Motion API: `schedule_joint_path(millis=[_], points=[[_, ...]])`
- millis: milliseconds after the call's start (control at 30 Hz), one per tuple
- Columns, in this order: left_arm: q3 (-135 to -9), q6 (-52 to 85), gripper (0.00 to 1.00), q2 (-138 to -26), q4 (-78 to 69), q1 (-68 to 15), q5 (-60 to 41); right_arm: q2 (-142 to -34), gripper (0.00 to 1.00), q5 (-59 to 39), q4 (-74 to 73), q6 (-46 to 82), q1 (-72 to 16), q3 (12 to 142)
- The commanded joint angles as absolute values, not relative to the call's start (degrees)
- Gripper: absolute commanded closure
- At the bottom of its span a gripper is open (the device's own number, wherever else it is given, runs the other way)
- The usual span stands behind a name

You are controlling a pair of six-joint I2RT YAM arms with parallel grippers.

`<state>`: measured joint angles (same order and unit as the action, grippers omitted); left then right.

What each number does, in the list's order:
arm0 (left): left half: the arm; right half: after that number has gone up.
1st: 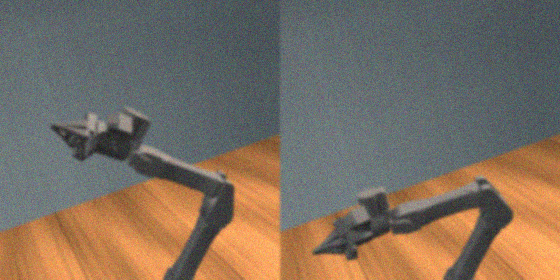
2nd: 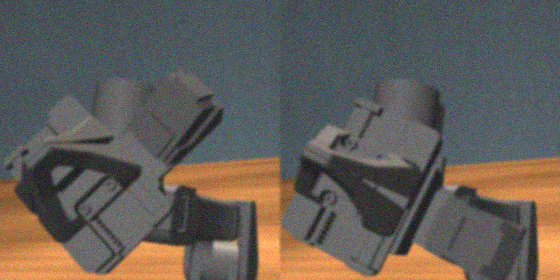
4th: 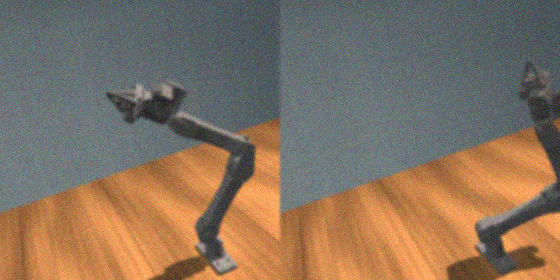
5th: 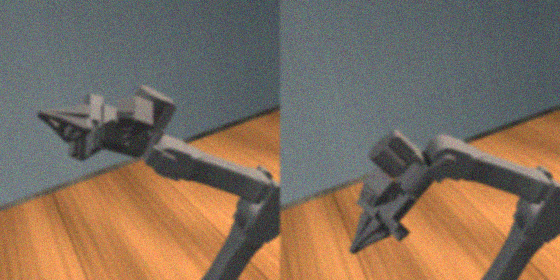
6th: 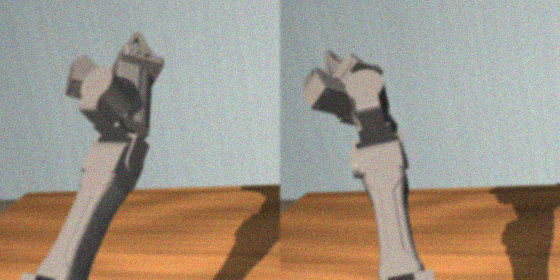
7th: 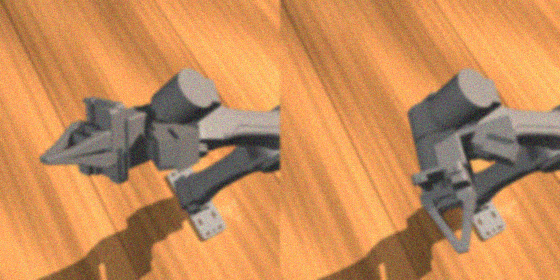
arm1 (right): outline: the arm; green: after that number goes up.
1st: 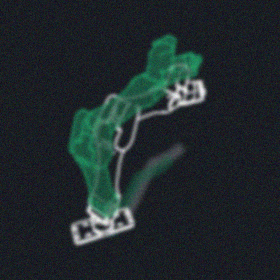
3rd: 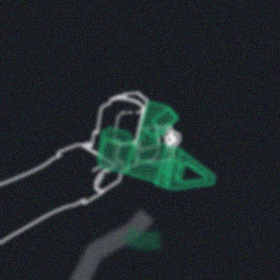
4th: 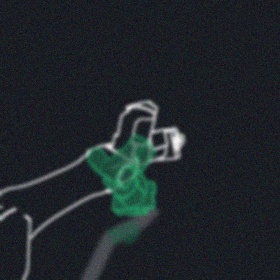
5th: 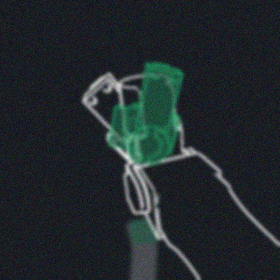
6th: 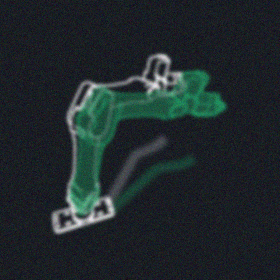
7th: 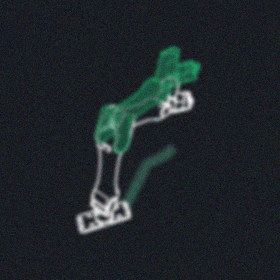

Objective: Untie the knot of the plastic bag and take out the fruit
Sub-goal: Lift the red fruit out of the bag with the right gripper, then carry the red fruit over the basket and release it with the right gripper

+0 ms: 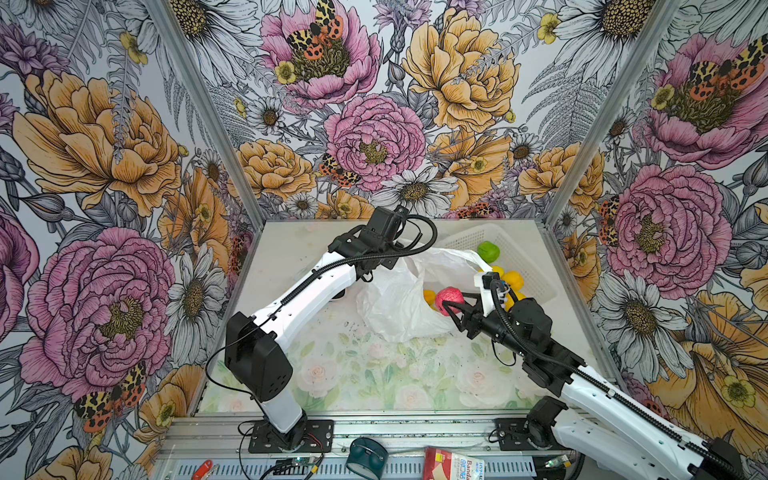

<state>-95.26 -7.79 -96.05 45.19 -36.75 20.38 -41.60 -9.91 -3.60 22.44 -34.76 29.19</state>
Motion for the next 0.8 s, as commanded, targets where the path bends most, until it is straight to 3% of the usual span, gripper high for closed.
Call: schedule_joint_path(millis=[0, 133, 267, 767], points=[[-97.0, -6.3, 1.00, -96.0, 45.2, -35.6, 26.4, -31.8, 0.87, -4.4, -1.9, 21.6, -32.7, 28.1], [-97.1, -6.0, 1.00, -95.4, 45.2, -35.0, 26.5, -22.1, 0.85, 6.4, 6.2, 19.8, -30.1, 26.7], [-96.9, -6.1, 1.00, -94.7, 45.2, -35.5, 25.6, -22.9, 0.86, 20.5, 10.1, 20.7, -27.9, 26.3], [-96.8, -6.6, 1.00, -94.2, 45.2, -36.5, 24.8, -66.9, 0.98, 18.5, 8.8, 27.4, -14.2, 36.5]])
